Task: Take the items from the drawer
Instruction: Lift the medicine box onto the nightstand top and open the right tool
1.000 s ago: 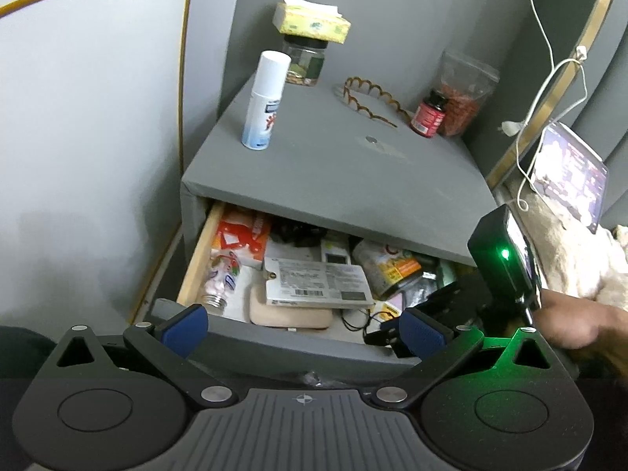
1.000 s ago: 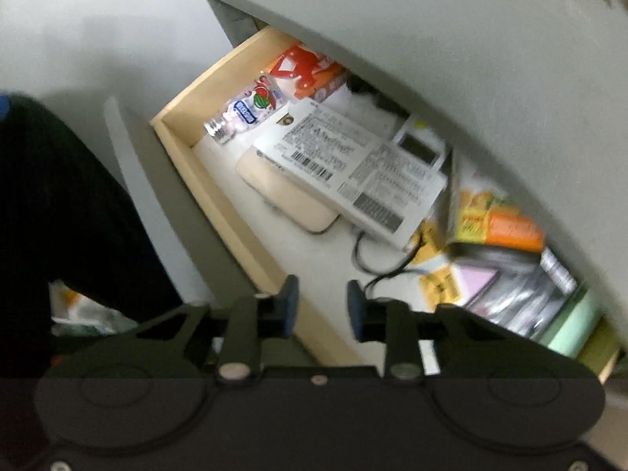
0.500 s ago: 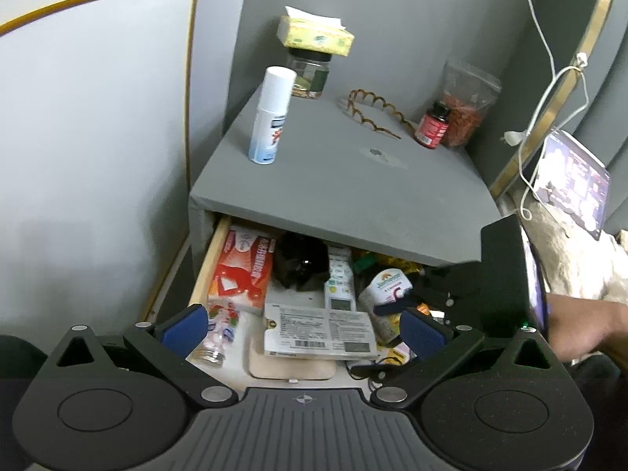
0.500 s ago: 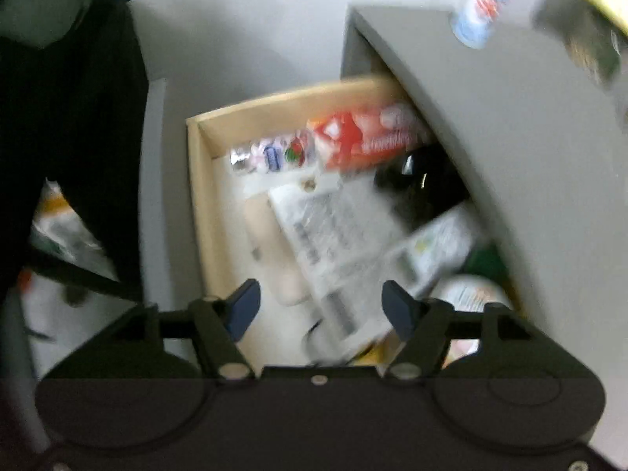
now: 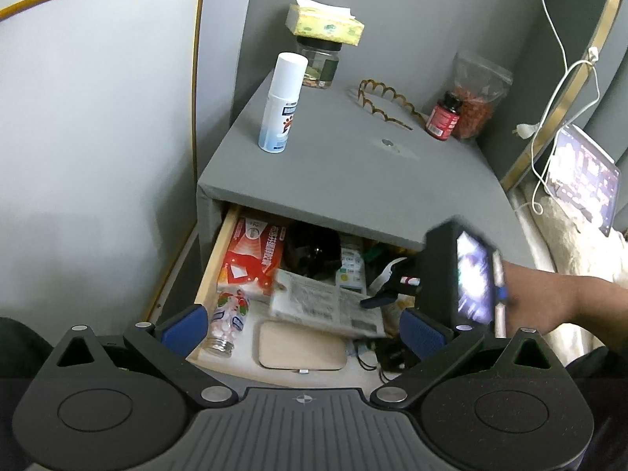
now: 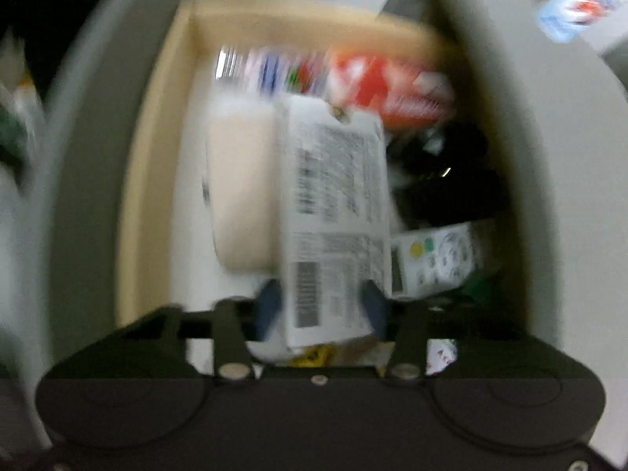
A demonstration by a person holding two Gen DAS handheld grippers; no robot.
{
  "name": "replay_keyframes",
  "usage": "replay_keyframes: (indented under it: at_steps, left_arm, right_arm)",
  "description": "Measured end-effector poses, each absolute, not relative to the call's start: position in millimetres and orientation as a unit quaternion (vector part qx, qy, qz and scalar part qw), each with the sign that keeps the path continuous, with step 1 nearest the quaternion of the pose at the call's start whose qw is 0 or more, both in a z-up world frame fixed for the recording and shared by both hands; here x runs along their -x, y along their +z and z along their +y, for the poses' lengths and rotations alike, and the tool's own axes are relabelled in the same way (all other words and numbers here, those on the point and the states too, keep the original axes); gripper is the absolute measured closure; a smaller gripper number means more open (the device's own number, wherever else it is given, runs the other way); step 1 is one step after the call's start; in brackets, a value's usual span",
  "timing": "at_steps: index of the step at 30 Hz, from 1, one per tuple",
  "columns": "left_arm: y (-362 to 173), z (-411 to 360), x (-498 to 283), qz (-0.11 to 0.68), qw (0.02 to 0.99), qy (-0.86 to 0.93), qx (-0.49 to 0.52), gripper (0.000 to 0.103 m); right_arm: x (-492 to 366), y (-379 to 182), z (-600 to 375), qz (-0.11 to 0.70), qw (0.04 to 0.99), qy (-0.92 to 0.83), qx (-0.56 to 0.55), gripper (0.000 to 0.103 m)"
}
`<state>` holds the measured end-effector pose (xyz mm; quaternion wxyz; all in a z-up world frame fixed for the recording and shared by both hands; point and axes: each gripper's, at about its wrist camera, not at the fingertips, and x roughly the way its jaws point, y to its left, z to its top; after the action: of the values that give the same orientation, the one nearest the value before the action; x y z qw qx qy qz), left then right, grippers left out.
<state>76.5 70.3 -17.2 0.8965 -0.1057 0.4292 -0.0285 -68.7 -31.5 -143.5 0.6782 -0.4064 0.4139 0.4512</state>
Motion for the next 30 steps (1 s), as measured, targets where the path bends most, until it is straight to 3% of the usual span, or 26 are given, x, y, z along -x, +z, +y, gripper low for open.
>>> replay_keyframes:
  at_steps: [5, 10, 14, 24, 30]
  left_arm:
    - [-18, 69, -79, 0.43, 0.896, -0.03, 0.108, 0.0]
    - [-19, 69, -80, 0.431, 0.895, -0.03, 0.109, 0.0]
    - [-19, 70, -79, 0.431, 0.896, -0.025, 0.107, 0.0]
    - [-11, 76, -78, 0.419, 0.9, -0.021, 0.118, 0.0]
    - [-9, 72, -75, 0.418, 0.902, -0.022, 0.11, 0.0]
  right_arm:
    - [50, -131, -20, 0.402, 0.709, 0.417, 0.402, 0.09]
    - [55, -135, 2, 0.393, 0.695, 0.425, 0.425, 0.087]
    - [52, -120, 7, 0.39, 0.704, 0.439, 0.398, 0.092]
    - [-5, 12, -108, 0.444, 0.767, 0.462, -0.017, 0.092]
    - [-42, -10, -151, 0.461, 0.799, 0.331, -0.2, 0.092]
